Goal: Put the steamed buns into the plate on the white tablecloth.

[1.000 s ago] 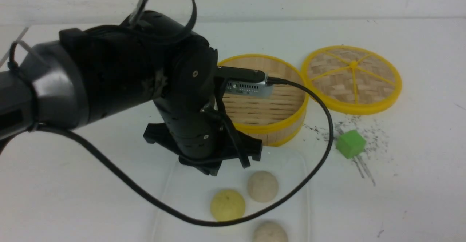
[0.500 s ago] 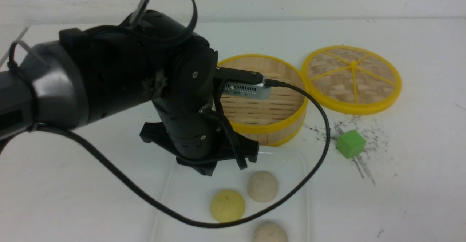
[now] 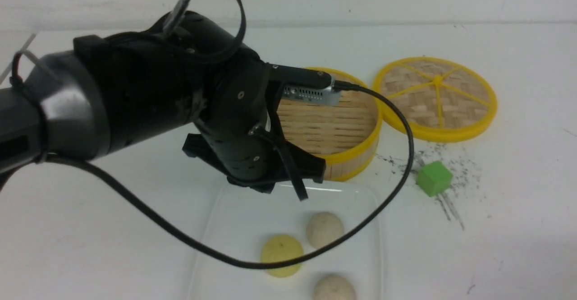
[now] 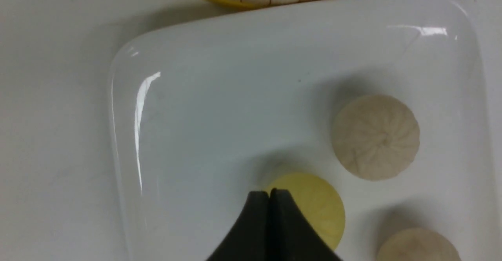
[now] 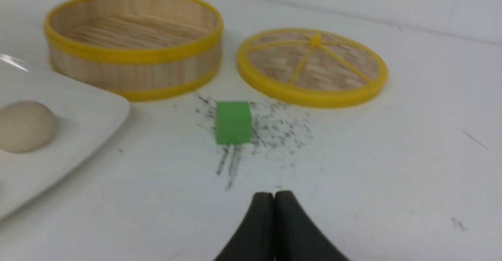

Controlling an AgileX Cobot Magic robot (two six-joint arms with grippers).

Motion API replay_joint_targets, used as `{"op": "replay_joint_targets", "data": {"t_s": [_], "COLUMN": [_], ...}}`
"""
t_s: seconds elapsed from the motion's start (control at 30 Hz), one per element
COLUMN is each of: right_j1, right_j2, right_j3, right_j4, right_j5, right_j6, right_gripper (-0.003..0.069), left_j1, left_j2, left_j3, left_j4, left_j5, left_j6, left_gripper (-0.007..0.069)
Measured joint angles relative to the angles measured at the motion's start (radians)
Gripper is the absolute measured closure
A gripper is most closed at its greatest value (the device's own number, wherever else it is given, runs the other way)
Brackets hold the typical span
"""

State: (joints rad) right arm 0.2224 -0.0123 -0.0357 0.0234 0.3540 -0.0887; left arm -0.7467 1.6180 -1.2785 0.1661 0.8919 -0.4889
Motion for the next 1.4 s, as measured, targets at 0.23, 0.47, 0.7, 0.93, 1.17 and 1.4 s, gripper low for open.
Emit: {"op": "replay_joint_targets", "data": {"t_s": [0.23, 0.47, 0.7, 0.93, 1.17, 1.4], "right_j1": [-0.106, -0.148, -0.181, -0.184, -0.184, -0.184], "right_j2": [0.0, 0.0, 0.0, 0.0, 0.0, 0.0], "right_j3": [0.06, 0.058, 0.056, 0.056, 0.056, 0.056], "right_j4": [0.028, 0.036, 0.037, 0.039, 0.039, 0.039], "right_j5": [0.009, 0.037, 0.043, 0.043, 0.043, 0.044], "right_j6": [0.0, 0.0, 0.0, 0.0, 0.0, 0.0], "right_gripper": [0.0645, 0.0638, 0.0626, 0.0615, 0.0607, 0.0597], "left_j1": [0.0, 0.0, 0.0, 0.0, 0.0, 0.0], "left_j2": [-0.001, -0.084, -0.315, -0.602, -0.83, -0.983], "left_j3": [0.0, 0.0, 0.0, 0.0, 0.061, 0.285], "left_j4": [0.026, 0.046, 0.118, 0.207, 0.241, 0.242], "left_j5": [-0.005, 0.004, 0.11, 0.277, 0.338, 0.339], "left_j6": [0.0, 0.0, 0.0, 0.0, -0.004, -0.12], "left_gripper": [0.0622, 0.0622, 0.0619, 0.0612, 0.0612, 0.0608]}}
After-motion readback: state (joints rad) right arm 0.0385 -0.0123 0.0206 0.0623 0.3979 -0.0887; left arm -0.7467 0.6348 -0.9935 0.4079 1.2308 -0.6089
